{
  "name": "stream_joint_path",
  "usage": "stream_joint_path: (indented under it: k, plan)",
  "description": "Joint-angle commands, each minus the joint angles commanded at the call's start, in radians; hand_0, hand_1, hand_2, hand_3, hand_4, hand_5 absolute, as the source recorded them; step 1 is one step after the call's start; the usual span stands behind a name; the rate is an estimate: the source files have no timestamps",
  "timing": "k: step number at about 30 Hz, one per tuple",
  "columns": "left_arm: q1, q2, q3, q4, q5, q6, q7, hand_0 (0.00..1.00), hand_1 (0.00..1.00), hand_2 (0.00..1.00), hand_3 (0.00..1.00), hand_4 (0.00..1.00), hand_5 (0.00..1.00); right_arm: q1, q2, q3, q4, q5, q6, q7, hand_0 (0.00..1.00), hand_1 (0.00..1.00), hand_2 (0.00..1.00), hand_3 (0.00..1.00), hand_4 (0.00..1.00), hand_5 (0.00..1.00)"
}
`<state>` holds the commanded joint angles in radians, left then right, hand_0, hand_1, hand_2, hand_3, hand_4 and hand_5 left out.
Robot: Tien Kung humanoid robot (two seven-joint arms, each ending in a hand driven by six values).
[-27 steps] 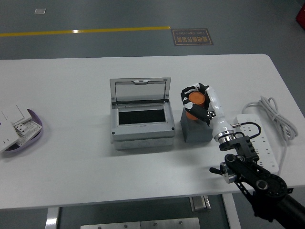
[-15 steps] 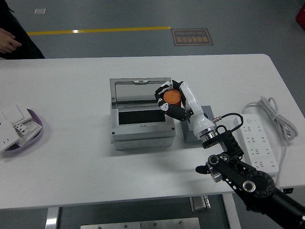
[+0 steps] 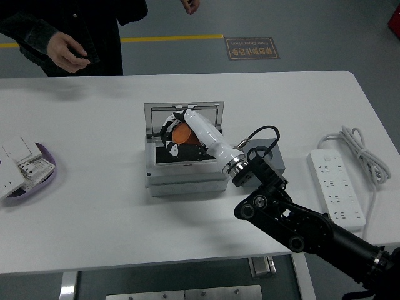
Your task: Pick up the cylinder from the cube,place it in the box,flap close box
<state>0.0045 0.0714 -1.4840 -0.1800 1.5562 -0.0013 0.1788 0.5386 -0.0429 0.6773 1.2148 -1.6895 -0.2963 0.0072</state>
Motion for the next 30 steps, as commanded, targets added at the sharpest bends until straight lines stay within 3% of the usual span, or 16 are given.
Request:
stream_joint_path:
  k: [2, 3, 9, 14, 15, 20, 21, 26, 27, 30]
  plan:
    - [0.000, 0.001, 0.001, 0.000, 0.000, 0.000, 0.000, 0.575, 0.601, 0.594, 0.621, 0.637, 0.166, 0.018, 0.007, -0.010, -0.006, -0.065, 0.029, -0.062, 0.167, 0.257, 0.268, 0.196, 0.002, 0.002]
    - [-0.001, 0.001, 0.001, 0.000, 0.000, 0.000, 0.000, 0.575, 0.602, 0.594, 0.621, 0.641, 0.175, 0.025, 0.011, -0.015, -0.009, -0.098, 0.043, -0.094, 0.082, 0.207, 0.267, 0.192, 0.002, 0.002]
    - [-0.002, 0.001, 0.004, 0.000, 0.000, -0.001, 0.001, 0.575, 0.603, 0.594, 0.622, 0.642, 0.175, 0.044, 0.025, -0.028, -0.030, -0.252, 0.106, -0.239, 0.055, 0.206, 0.280, 0.201, 0.002, 0.002]
    - [-0.003, 0.002, 0.002, 0.000, 0.003, -0.001, 0.002, 0.575, 0.603, 0.594, 0.622, 0.642, 0.175, 0.047, 0.032, -0.044, -0.039, -0.319, 0.115, -0.277, 0.055, 0.206, 0.280, 0.201, 0.002, 0.002]
    - [-0.003, 0.003, 0.001, 0.000, 0.004, -0.001, 0.002, 0.575, 0.602, 0.594, 0.622, 0.642, 0.175, 0.047, 0.034, -0.047, -0.039, -0.324, 0.110, -0.277, 0.524, 0.543, 0.545, 0.517, 0.445, 0.002]
    - [-0.004, 0.003, -0.001, 0.000, 0.007, -0.002, 0.002, 0.575, 0.602, 0.594, 0.622, 0.642, 0.175, 0.045, 0.036, -0.050, -0.042, -0.326, 0.087, -0.260, 0.524, 0.543, 0.545, 0.517, 0.445, 0.002]
    - [-0.004, 0.003, -0.002, 0.000, 0.008, -0.001, 0.002, 0.575, 0.602, 0.594, 0.622, 0.643, 0.176, 0.045, 0.035, -0.050, -0.043, -0.327, 0.084, -0.257, 0.761, 0.683, 0.683, 0.665, 0.458, 0.236]
    - [-0.005, 0.004, 0.000, 0.000, 0.006, -0.002, 0.001, 0.575, 0.602, 0.594, 0.622, 0.643, 0.176, 0.047, 0.031, -0.050, -0.052, -0.329, 0.088, -0.250, 0.761, 0.683, 0.683, 0.665, 0.458, 0.236]
    - [-0.005, 0.004, 0.000, 0.000, 0.006, -0.002, 0.001, 0.575, 0.602, 0.594, 0.622, 0.643, 0.178, 0.047, 0.031, -0.050, -0.054, -0.331, 0.091, -0.249, 0.837, 0.702, 0.711, 0.677, 0.592, 0.333]
    - [-0.005, 0.004, 0.000, 0.000, 0.005, -0.001, 0.001, 0.575, 0.602, 0.594, 0.622, 0.643, 0.178, 0.046, 0.030, -0.053, -0.060, -0.338, 0.101, -0.249, 0.837, 0.702, 0.711, 0.677, 0.592, 0.333]
